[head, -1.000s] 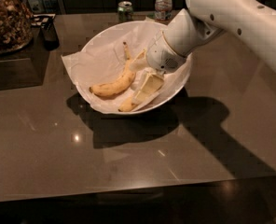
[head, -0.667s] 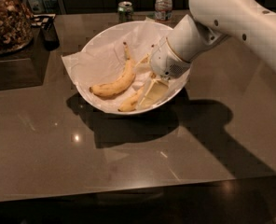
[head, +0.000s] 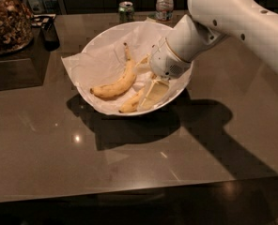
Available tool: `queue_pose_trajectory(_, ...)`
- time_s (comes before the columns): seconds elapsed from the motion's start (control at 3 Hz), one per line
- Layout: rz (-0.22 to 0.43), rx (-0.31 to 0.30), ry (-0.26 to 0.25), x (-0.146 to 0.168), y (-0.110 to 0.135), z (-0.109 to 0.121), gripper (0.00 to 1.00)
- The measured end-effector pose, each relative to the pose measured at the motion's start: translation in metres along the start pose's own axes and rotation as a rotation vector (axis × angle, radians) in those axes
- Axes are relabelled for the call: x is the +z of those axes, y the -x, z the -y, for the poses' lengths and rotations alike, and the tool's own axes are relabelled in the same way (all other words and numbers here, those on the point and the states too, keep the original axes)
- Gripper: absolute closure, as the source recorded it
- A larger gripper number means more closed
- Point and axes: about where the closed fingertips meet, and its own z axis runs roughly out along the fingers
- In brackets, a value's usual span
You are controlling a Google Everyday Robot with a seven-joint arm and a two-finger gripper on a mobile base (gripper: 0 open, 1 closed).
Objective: Pick banana from white bowl
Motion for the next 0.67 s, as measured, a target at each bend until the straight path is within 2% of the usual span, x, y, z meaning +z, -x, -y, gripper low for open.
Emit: queue_pose_trajectory(0.67, -0.057, -0.034, -0.041, -0.019, 0.001, 0.021, 0.22)
